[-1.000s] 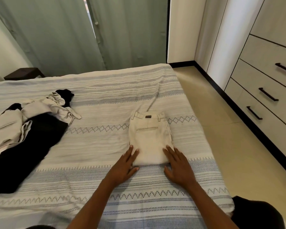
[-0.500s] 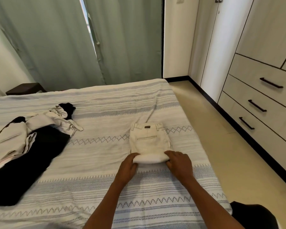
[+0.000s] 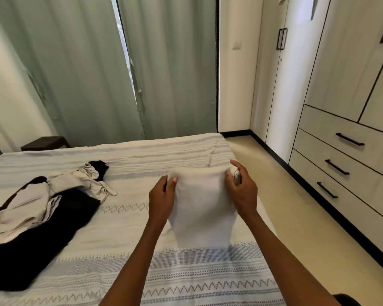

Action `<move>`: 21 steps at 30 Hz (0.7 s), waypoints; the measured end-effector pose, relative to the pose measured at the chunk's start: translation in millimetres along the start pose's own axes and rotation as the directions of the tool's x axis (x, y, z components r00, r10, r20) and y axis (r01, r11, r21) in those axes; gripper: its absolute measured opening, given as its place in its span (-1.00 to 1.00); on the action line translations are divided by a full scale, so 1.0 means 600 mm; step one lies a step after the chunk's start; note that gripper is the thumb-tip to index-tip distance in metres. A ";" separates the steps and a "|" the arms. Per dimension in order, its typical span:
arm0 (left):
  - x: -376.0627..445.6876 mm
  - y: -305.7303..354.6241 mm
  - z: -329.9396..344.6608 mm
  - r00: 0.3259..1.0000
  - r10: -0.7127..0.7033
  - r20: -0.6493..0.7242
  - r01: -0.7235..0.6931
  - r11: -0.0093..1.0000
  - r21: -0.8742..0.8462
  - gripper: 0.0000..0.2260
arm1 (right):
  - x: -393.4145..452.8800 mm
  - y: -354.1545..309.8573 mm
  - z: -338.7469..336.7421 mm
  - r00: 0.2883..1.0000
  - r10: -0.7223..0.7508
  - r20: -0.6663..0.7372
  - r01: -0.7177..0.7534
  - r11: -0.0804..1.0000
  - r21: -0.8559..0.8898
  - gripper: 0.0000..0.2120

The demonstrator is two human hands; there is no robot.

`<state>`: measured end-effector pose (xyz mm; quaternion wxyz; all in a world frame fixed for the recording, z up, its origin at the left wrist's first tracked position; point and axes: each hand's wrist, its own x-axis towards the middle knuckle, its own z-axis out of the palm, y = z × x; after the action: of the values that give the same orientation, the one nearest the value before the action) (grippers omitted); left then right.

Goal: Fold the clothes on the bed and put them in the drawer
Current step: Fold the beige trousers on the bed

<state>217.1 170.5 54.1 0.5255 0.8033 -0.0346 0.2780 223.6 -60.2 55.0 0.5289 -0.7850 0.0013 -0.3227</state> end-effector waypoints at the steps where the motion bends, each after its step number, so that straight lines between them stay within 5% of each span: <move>1: 0.005 0.016 -0.005 0.999 0.021 -0.027 -0.022 1.000 -0.014 -0.69 | 0.008 -0.013 -0.005 1.000 0.002 0.004 -0.003 0.999 0.046 -0.68; 7: 0.018 0.026 -0.029 0.994 -0.108 -0.001 0.107 0.991 -0.084 -0.62 | 0.048 -0.035 -0.017 0.949 0.176 0.263 -0.219 0.965 0.143 -0.81; 12: -0.049 -0.091 -0.014 0.868 -0.482 0.116 0.487 0.873 -0.020 -0.62 | -0.013 0.085 0.027 0.761 0.452 0.465 -0.476 0.876 -0.073 -0.67; 16: -0.124 -0.196 -0.006 0.750 -0.645 0.144 0.652 0.758 -0.004 -0.62 | -0.101 0.166 0.090 0.743 0.484 0.461 -0.461 0.871 -0.171 -0.71; 21: -0.096 -0.187 -0.019 0.714 -0.653 0.252 0.681 0.732 -0.032 -0.76 | -0.107 0.163 0.123 0.790 0.499 0.356 -0.505 0.859 -0.085 -0.65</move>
<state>203.3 216.7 -63.2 0.6312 0.7535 0.1818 -0.0253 243.8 -20.0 -76.0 0.5918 -0.7985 0.1088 -0.0187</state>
